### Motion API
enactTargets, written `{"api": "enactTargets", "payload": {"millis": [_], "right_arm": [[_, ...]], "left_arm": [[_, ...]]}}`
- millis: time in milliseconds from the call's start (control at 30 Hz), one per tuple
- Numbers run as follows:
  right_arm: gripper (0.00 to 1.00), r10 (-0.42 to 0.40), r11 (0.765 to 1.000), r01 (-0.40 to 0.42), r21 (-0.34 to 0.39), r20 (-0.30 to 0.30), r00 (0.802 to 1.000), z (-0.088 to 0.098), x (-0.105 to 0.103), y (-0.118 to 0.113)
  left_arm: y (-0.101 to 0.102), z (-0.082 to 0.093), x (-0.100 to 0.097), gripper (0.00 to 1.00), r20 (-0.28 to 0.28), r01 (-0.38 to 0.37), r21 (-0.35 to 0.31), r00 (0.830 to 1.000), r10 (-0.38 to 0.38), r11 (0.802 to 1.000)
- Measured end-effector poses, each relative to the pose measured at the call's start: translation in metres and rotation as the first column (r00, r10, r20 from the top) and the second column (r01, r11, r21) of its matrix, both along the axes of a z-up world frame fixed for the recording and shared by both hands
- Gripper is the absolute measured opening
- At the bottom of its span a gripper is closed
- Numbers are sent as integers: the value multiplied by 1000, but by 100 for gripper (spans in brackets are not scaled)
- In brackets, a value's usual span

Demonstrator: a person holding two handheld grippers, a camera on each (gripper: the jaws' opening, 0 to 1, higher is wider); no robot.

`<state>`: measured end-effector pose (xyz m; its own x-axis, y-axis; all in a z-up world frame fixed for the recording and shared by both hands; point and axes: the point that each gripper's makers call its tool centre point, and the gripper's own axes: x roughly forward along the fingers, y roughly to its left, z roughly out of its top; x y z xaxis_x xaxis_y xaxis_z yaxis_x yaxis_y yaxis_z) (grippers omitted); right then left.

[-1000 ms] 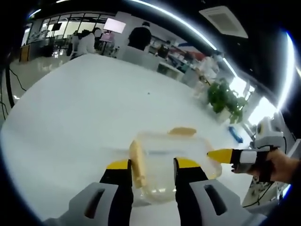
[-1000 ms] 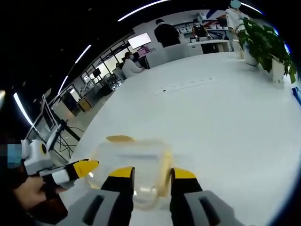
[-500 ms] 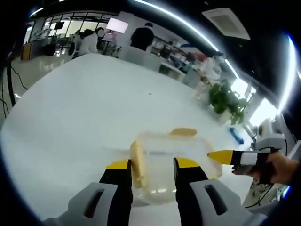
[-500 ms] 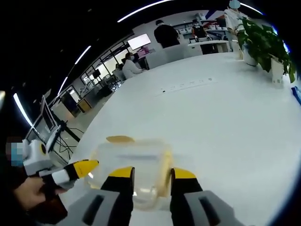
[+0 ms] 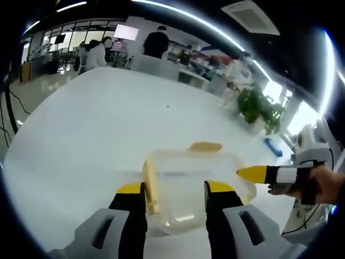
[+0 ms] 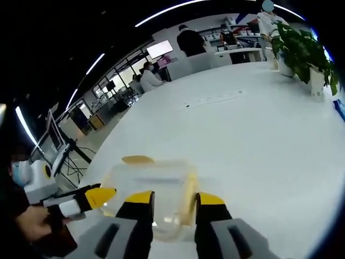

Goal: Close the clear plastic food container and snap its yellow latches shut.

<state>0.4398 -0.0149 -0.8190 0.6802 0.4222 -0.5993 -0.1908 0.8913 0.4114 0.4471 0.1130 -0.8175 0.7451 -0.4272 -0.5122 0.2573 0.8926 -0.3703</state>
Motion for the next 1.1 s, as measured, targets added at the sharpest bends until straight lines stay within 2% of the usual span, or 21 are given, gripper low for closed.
{"api": "enactTargets", "payload": {"millis": [133, 367, 467, 500, 533, 567, 600, 667, 700, 800, 900, 967, 1000, 1033, 1100], "right_arm": [[26, -3, 1000, 3, 1, -12, 1000, -1, 0, 1], [25, -33, 999, 33, -2, 7, 999, -1, 0, 1], [25, -42, 999, 42, 1, 12, 999, -1, 0, 1], [25, -42, 999, 43, -1, 87, 995, 7, 11, 1], [25, -50, 999, 50, 6, 24, 998, 3, 2, 0], [25, -41, 999, 41, 2, 30, 999, 6, 3, 0], [25, -38, 999, 38, -1, 30, 999, 5, 3, 1], [26, -46, 999, 45, 12, 33, 998, 4, 2, -1], [26, -46, 999, 45, 10, 37, 998, 4, 1, -1], [27, -54, 998, 53, 15, 56, 997, 6, -1, -2], [28, -40, 998, 39, 43, 38, 998, 5, 1, -3], [28, -7, 1000, 6, 18, 48, 999, 6, 2, -2], [28, -19, 1000, 19, -12, 62, 998, 8, 4, -6], [29, -11, 997, 18, -71, 87, 996, 10, 10, -12], [31, 10, 998, -2, -68, 123, 992, 22, 15, -9]], "left_arm": [[0, 0, 1, 39, -8, -16, -10, 1000, 16, 1000], [3, -1, 3, 33, -56, -78, -38, 996, 76, 996], [3, -1, 3, 33, -51, -73, -38, 996, 71, 997], [12, -8, 3, 30, -81, -116, -30, 990, 114, 993], [-2, -3, 2, 30, -85, -98, -98, 992, 90, 990], [-1, -2, 5, 30, -58, -78, -52, 996, 75, 996], [0, -2, 5, 30, -65, -83, -53, 995, 79, 995], [0, -2, 6, 31, -36, -103, -38, 994, 101, 994], [-2, -2, 5, 32, -40, -110, -47, 993, 108, 993], [0, -2, 7, 33, -27, -85, -36, 996, 84, 996], [-4, 1, 9, 35, 6, -32, -3, 999, 32, 999], [-1, 5, 11, 35, 43, 32, 70, 998, -35, 997], [0, 7, 12, 34, 55, 44, 96, 997, -50, 994], [4, 11, 13, 34, 65, 46, 125, 996, -55, 991], [7, 22, 15, 36, 99, 59, 116, 993, -70, 992]]}}
